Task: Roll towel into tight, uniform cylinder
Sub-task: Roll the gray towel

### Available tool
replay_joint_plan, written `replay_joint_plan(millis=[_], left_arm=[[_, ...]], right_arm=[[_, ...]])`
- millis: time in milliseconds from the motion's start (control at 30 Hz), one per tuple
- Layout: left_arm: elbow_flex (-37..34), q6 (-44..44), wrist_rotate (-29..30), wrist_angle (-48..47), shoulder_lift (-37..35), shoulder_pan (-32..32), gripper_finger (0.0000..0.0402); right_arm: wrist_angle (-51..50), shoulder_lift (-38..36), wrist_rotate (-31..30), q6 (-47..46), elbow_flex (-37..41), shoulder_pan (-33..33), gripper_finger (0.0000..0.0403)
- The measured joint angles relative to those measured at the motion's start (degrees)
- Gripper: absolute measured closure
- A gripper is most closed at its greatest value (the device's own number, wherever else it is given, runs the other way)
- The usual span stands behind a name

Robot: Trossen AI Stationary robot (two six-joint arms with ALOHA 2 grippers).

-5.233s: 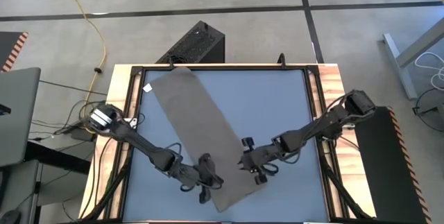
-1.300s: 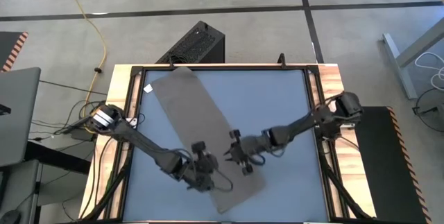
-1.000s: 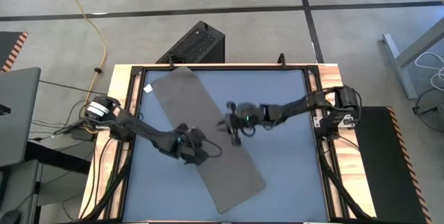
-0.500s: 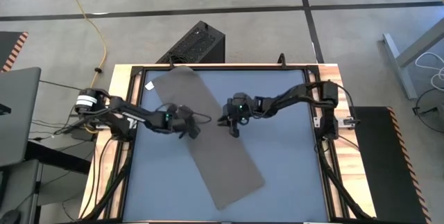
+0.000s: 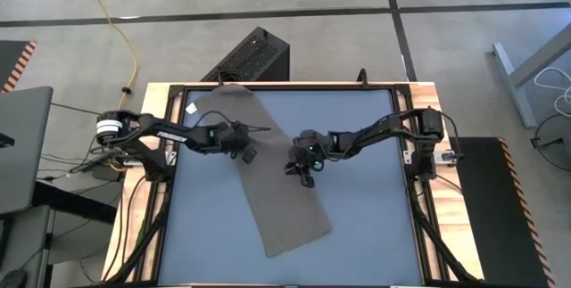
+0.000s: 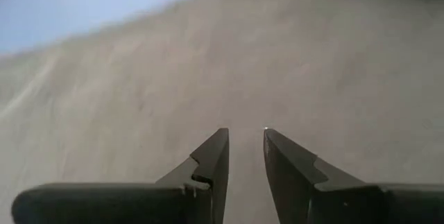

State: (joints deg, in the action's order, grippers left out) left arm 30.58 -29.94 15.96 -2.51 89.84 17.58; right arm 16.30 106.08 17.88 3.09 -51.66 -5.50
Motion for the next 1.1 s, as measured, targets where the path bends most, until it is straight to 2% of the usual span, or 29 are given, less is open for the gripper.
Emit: replay_joint_plan(millis=[200,300,467,667,767,867,1000,1100], left_arm=[[-0.03,1.96,1.48,-1.67,-1.08,0.03,0.0401],[-0.37,2.86,4.43,-5.04,-4.77,-0.21,0.0401],[1.27,4.82,5.29,-11.54,-13.58,-2.04,0.0401],[1.64,3.69,-0.36,-17.53,-21.79,-7.42,0.0401],[1.71,3.32,-2.74,-11.28,-23.39,-15.05,0.0401],[1.77,2.31,-0.45,1.3,-21.94,-25.38,0.0401],[2.07,5.91,5.41,21.86,-13.42,-39.67,0.0401],[6.42,12.52,9.87,29.86,-3.56,-47.42,0.0401]], right_arm=[[-0.78,-0.19,7.7,-0.02,4.17,3.29,0.0285],[0.41,-0.49,7.64,0.22,5.8,5.62,0.0285],[2.86,-3.23,7.63,-0.03,8.12,8.88,0.0285],[2.33,-8.89,6.09,0.38,8.03,13.55,0.0285],[-0.03,-11.84,3.24,0.58,8.04,17.05,0.0285],[-5.08,-14.47,-0.8,0.53,8.0,21.23,0.0285],[-14.27,-16.76,-7.74,0.39,8.03,29.09,0.0285],[-18.17,-17.01,-14.42,0.43,8.03,34.99,0.0285]])
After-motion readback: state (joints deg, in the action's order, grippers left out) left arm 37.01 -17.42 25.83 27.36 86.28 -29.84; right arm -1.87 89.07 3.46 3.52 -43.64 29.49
